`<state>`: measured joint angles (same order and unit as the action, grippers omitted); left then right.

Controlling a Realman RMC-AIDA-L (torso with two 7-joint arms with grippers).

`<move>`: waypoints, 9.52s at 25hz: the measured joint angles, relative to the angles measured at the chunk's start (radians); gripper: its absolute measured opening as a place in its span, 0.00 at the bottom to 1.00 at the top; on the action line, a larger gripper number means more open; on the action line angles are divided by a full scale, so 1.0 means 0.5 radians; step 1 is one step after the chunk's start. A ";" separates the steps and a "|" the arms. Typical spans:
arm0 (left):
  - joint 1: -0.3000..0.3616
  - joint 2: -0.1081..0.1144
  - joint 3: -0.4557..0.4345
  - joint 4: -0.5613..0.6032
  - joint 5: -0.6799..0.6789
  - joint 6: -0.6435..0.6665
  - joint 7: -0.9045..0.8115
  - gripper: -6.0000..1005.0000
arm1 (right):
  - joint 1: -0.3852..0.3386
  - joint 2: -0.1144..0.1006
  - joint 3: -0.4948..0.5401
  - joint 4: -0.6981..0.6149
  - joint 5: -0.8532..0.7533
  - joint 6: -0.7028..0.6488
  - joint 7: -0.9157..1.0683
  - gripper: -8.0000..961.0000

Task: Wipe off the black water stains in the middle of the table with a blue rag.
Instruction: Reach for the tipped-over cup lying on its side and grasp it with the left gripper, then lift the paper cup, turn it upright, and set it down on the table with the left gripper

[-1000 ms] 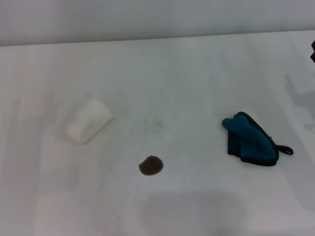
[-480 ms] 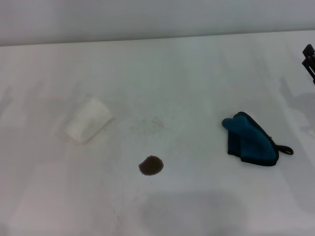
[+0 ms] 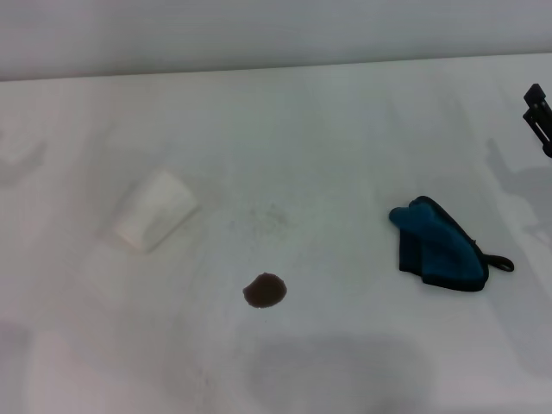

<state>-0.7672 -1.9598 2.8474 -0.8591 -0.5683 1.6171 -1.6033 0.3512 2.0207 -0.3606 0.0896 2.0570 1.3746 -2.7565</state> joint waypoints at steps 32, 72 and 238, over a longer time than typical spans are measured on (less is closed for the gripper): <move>-0.913 -0.121 0.002 0.378 1.945 -0.208 -0.132 0.87 | -0.018 -0.001 0.002 0.051 0.000 0.002 0.000 0.87; -0.701 -0.214 -0.001 0.956 1.845 -1.063 -0.134 0.84 | -0.084 -0.016 -0.003 0.032 0.000 0.005 0.031 0.87; 1.221 -0.253 -0.032 2.253 -0.790 -0.827 3.881 0.86 | -0.086 -0.032 -0.090 -0.249 -0.068 -0.324 0.106 0.86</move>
<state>-0.1569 -2.0862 2.8312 0.2674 -0.9635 1.2036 0.3374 0.3082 2.0044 -0.4054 -0.0346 2.0229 1.2128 -2.7033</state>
